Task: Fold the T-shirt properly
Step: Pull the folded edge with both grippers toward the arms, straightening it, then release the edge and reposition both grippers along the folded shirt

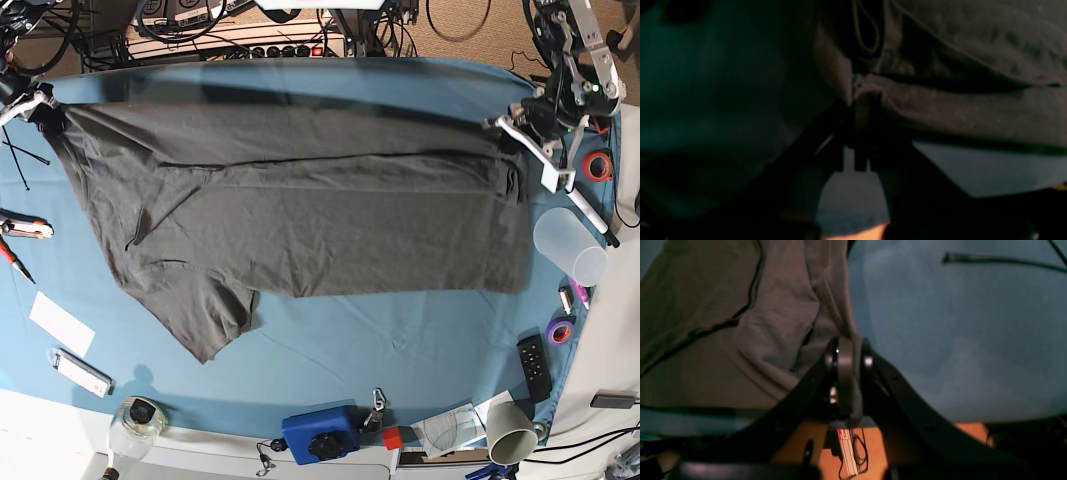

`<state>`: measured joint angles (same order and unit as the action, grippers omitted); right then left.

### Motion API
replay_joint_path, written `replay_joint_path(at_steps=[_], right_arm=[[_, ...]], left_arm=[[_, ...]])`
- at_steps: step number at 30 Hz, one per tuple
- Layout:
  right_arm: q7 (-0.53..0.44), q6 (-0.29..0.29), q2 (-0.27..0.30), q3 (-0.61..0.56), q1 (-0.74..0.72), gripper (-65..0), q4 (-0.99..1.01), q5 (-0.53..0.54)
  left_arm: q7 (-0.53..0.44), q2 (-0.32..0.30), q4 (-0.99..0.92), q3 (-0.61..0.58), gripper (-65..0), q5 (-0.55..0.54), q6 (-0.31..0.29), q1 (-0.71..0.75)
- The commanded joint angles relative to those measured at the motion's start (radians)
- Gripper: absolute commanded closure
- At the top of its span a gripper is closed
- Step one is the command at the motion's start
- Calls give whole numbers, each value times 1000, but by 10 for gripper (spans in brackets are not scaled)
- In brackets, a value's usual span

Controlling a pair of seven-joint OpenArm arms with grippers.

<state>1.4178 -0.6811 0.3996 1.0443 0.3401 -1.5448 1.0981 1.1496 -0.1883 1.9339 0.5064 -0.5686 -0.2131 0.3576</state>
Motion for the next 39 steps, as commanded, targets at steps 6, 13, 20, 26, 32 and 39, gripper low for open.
replay_joint_path(at_steps=[6,13,20,26,32,39], right_arm=[[-21,-3,24,11,61,0,-18,19],[-21,-14,24,11,84,0,-18,10],[-21,-14,24,11,84,0,-18,8],[-21,-14,24,10,81,0,-18,8],[-21,-14,24,10,81,-80,-18,8],[-21,-14,24,11,80,-84,-18,8]], left_arm=[[13,-11,31,14,0,7,3,40],[48,-11,31,88,0,7,3,50],[42,-11,31,129,0,-12,-47,61],[36,-11,31,129,0,-133,-197,61],[31,-11,31,129,-241,-148,-233,61],[98,-11,38,129,-245,-163,-230,61]])
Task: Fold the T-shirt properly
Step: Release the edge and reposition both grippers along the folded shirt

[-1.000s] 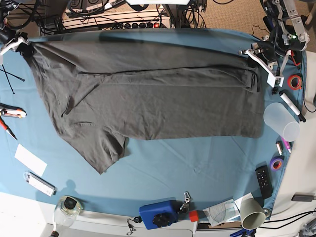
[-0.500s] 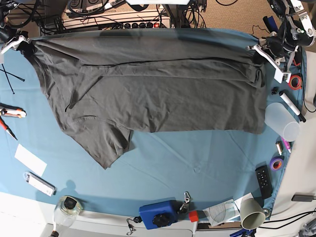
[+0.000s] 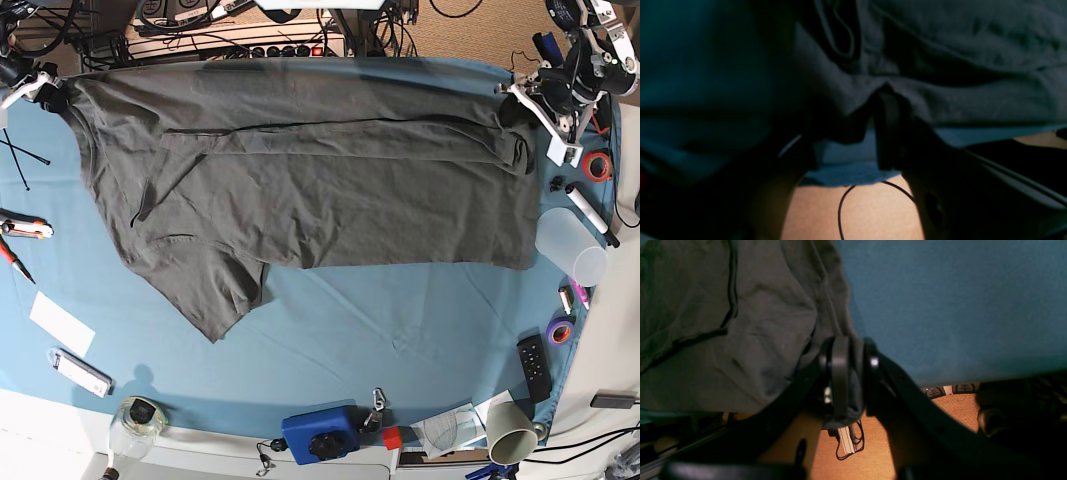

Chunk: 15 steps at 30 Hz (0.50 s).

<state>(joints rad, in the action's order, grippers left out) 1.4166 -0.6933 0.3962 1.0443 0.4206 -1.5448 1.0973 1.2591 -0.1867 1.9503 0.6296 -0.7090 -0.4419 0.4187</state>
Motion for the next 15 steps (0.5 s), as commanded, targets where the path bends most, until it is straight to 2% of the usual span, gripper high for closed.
replay_joint_path(at_steps=[1,6,12,15], right_arm=[[-20,-2,28,11,0,-84,-18,10],[-20,-1,31,11,0,-84,-18,13],[-20,-1,31,11,0,-84,-18,13],[-20,-2,31,11,-3,-84,-19,13]], left_arm=[[-8,-13,29,8,-245,-30,-1,0],[-10,-13,106,9,-245,-31,-5,0],[-11,-13,237,9,-245,40,-5,0],[-51,-13,269,9,-245,54,-5,3]])
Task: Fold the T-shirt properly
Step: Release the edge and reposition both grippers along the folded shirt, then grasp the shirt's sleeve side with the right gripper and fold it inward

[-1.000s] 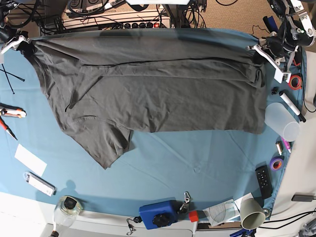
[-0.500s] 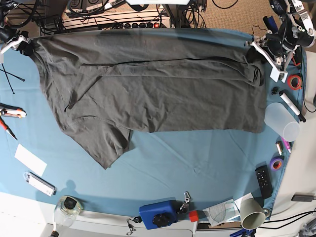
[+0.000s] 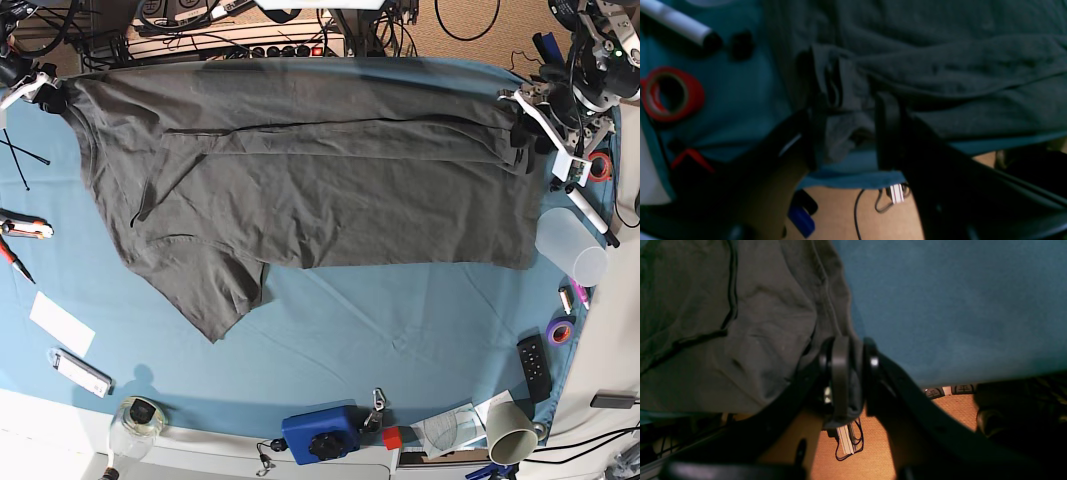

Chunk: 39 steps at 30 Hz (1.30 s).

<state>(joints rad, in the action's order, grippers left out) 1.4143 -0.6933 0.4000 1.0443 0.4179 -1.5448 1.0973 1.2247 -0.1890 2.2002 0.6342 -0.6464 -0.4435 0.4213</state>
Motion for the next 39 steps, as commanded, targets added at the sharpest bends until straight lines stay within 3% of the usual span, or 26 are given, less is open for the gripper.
replay_joint_path(at_steps=[1,5,10,15,21,25,27,33,39], right_arm=[[-18,-1,28,11,-1,-84,-19,17],[-20,-2,32,11,-25,-84,-21,86],[-101,-5,32,11,-125,-84,-21,124],[-133,0,39,-27,-292,-84,-18,-90],[-230,10,82,-263,-418,-89,-18,-365],[-310,18,84,-423,-476,-242,-18,-560],[-362,45,84,-485,-495,-267,-18,-625],[-417,128,85,-597,-606,-266,65,-725],[-450,114,85,-637,-820,-266,446,-715]], left_arm=[[-41,-11,23,4,-245,-8,-3,0],[-150,-11,24,4,-245,-12,-3,-1],[-140,-10,24,4,-245,-12,-3,0],[-129,-10,24,4,-245,-19,-3,0],[-63,-4,25,4,-245,-117,-17,0],[-64,-2,25,4,-245,-117,-29,0],[-64,-2,25,4,-245,-117,-29,0],[-66,-2,24,4,-245,-117,-29,0],[-65,-2,24,4,-245,-117,-29,0]])
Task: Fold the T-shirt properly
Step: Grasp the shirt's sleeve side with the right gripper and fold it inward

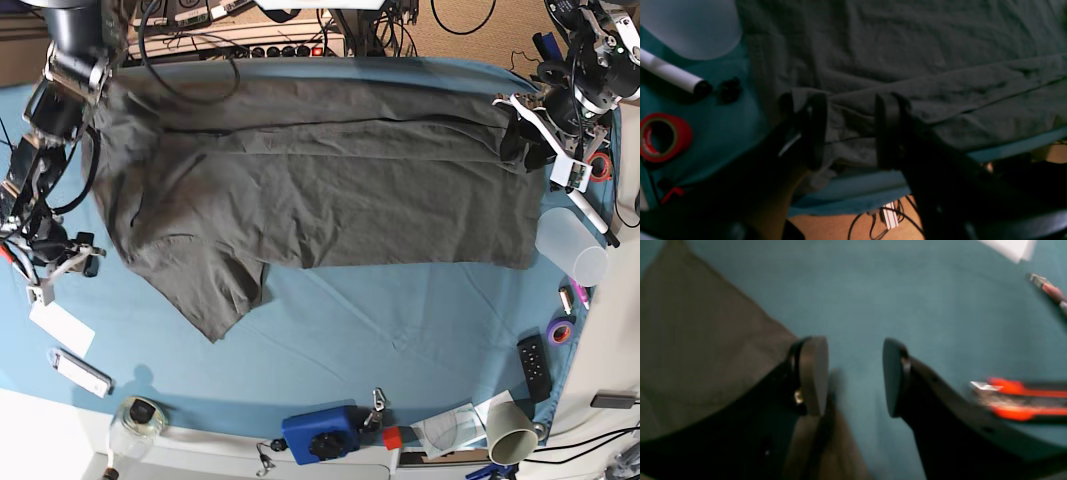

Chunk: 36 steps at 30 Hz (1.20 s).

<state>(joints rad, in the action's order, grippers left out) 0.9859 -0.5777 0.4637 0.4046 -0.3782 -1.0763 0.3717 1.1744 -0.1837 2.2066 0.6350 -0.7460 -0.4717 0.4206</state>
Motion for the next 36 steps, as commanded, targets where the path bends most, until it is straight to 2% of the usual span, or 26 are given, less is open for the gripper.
replay_joint_path(at_steps=[1,5,13,16,20,26,28,33,36], right_arm=[[-18,-26,21,-4,-51,-266,34,22],[55,-89,21,-45,-101,-266,137,113],[105,-89,16,-59,-100,-256,136,119],[105,-88,6,-61,-87,-174,136,107],[68,-82,-6,-93,-44,-1,136,101],[138,-77,7,-135,-23,0,132,109],[179,-78,25,-134,-23,0,114,160],[325,-75,88,-133,-5,0,-11,366],[410,-52,111,-127,32,0,-115,490]], left_arm=[[-15,-7,18,3,-245,-17,-1,1],[-16,0,18,3,-245,-13,-1,1],[-23,48,18,3,-245,-11,-1,0],[-23,50,18,3,-245,-11,-1,0],[-23,50,18,3,-245,-11,-1,1],[-24,50,18,3,-245,-11,-1,0],[-31,50,18,3,-245,-11,-1,0],[-50,50,18,3,-245,-12,-1,0],[-50,50,18,3,-245,-18,-1,-3]])
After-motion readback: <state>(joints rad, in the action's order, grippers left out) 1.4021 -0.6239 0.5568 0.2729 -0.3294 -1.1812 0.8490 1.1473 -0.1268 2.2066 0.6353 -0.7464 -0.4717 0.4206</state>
